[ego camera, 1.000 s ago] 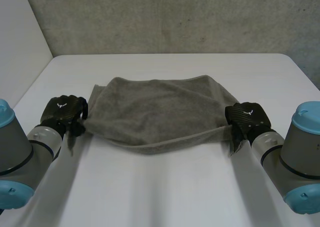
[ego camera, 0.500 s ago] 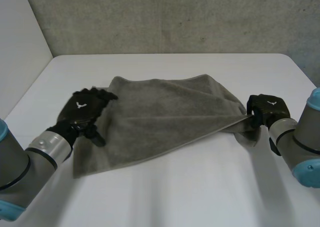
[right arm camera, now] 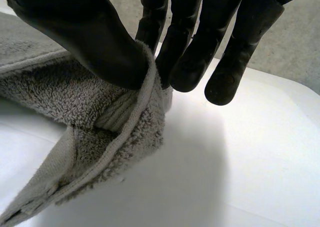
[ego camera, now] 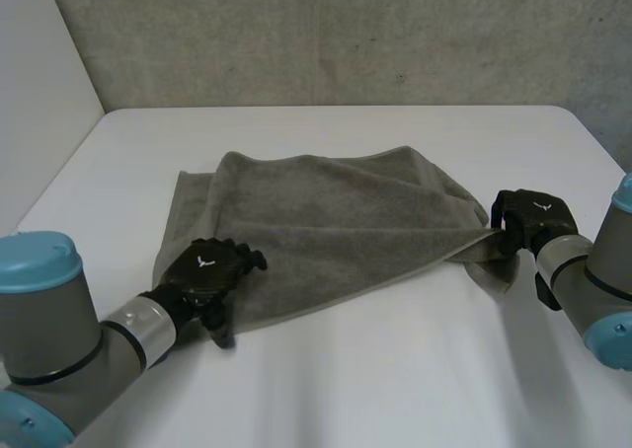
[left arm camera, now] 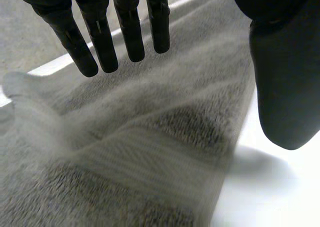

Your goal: Fold the towel.

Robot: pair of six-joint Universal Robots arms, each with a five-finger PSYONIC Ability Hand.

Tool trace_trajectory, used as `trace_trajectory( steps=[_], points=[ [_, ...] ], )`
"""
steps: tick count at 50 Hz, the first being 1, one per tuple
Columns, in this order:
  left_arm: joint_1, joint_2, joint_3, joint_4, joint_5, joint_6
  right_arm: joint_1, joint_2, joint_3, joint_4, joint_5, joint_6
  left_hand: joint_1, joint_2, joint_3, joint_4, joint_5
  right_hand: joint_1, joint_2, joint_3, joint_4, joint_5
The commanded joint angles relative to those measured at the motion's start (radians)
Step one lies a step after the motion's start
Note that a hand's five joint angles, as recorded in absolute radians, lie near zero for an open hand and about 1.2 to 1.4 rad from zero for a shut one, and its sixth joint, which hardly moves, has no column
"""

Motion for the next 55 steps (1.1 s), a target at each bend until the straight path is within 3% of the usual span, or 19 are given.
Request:
trace_trajectory(
  steps=[1, 17, 27, 37, 42, 45, 46, 55],
  points=[
    [-0.012, -0.032, 0.014, 0.009, -0.062, 0.026, 0.007, -0.003, 0.009, -0.001, -0.004, -0.003, 0.036, 0.040, 0.036, 0.040, 0.031, 0.063, 0.064, 0.061, 0.060, 0.056],
    [-0.058, -0.162, 0.127, 0.016, -0.105, 0.025, 0.007, -0.009, 0.013, -0.001, -0.009, -0.005, 0.262, 0.266, 0.262, 0.266, 0.257, 0.063, 0.064, 0.061, 0.060, 0.056],
    [-0.057, -0.164, 0.155, 0.079, -0.170, 0.014, 0.007, -0.011, 0.015, -0.001, -0.012, -0.008, 0.400, 0.404, 0.400, 0.404, 0.395, 0.063, 0.064, 0.061, 0.060, 0.056],
    [-0.055, -0.171, 0.167, 0.085, -0.176, 0.014, 0.007, -0.011, 0.015, -0.001, -0.013, -0.015, 0.444, 0.448, 0.444, 0.448, 0.439, 0.063, 0.064, 0.061, 0.060, 0.056],
    [-0.055, -0.173, 0.175, 0.088, -0.176, 0.015, 0.007, -0.011, 0.016, -0.001, -0.013, -0.019, 0.612, 0.616, 0.612, 0.615, 0.607, 0.063, 0.064, 0.061, 0.060, 0.056],
    [-0.050, -0.170, 0.178, 0.088, -0.179, 0.015, 0.007, -0.014, 0.019, -0.001, -0.013, -0.020, 0.776, 0.780, 0.776, 0.780, 0.771, 0.063, 0.064, 0.061, 0.060, 0.056],
    [-0.046, -0.164, 0.176, 0.088, -0.179, 0.014, 0.007, -0.018, 0.019, -0.001, -0.015, -0.020, 0.936, 0.940, 0.935, 0.939, 0.930, 0.063, 0.064, 0.061, 0.060, 0.056],
    [-0.020, -0.076, 0.138, 0.085, -0.171, -0.008, 0.012, -0.131, 0.039, 0.003, -0.053, -0.103, 0.937, 0.941, 0.937, 0.941, 0.932, 0.063, 0.064, 0.061, 0.060, 0.056]
  ],
)
